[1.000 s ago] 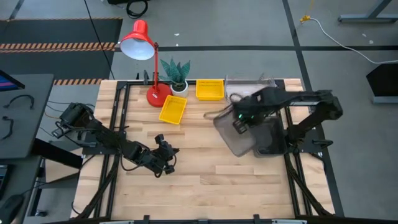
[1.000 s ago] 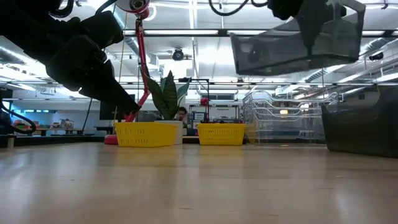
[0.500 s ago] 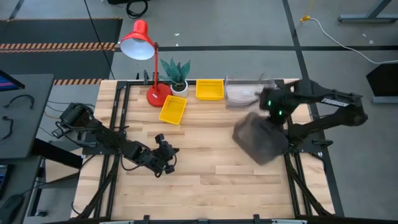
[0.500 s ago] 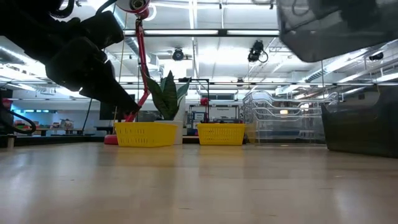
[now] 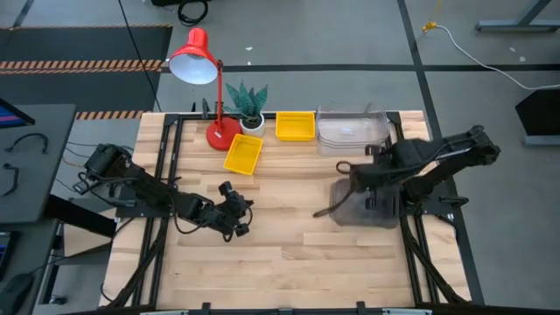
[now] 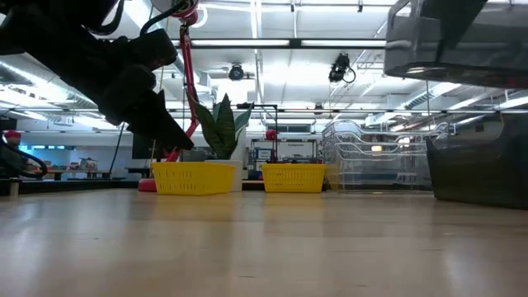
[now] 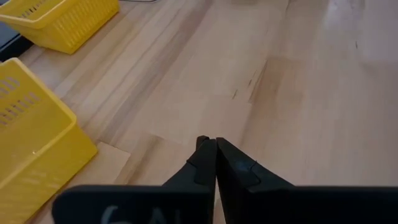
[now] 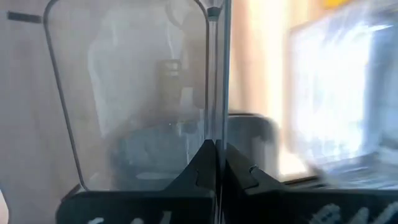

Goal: Stack baskets by color
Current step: Stack the bottom transparent bin on top of the top black transparent bins

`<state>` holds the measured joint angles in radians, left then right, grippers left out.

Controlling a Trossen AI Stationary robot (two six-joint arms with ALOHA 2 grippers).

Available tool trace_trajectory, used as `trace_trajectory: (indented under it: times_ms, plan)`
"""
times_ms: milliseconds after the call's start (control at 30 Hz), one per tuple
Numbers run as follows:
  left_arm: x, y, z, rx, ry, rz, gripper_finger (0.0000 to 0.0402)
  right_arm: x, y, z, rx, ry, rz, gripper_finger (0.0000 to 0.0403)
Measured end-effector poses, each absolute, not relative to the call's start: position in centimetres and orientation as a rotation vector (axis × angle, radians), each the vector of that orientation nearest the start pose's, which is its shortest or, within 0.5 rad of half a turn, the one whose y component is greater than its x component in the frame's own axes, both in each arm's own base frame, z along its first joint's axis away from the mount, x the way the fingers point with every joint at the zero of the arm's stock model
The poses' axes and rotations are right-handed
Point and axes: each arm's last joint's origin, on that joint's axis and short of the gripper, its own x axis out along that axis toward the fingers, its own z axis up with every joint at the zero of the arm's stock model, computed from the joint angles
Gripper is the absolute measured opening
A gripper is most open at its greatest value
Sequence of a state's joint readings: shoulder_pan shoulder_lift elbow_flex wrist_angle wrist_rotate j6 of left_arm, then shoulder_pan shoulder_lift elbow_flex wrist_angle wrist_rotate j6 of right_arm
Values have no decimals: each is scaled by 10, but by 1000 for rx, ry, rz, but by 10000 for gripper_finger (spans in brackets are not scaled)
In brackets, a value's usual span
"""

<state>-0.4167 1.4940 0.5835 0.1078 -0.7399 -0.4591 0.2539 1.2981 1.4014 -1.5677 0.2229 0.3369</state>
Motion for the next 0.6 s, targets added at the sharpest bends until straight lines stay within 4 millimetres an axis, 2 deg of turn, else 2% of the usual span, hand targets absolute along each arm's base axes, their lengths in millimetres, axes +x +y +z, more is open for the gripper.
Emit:
trace_trajectory:
  times_ms: [167, 267, 333, 400, 467, 533, 600]
  plan:
    - [245, -86, 146, 1, 583, 453, 17, 172, 21, 363, -155, 1312, -255, 3]
    - [246, -86, 146, 1, 582, 453, 11, 155, 4, 374, -97, 1238, -368, 3]
    - [246, -85, 146, -5, 576, 456, 8, 144, -8, 378, 44, 1183, -504, 3]
    - [249, -82, 148, -18, 562, 466, 7, 138, -18, 380, 294, 1129, -640, 3]
    - [251, -78, 149, -27, 544, 476, 10, 140, -23, 378, 522, 1124, -664, 4]
    - [254, -75, 151, -23, 527, 480, 15, 155, -20, 372, 673, 1126, -653, 4]
    - [256, -73, 152, -9, 520, 481, 20, 178, -14, 359, 803, 1099, -670, 4]
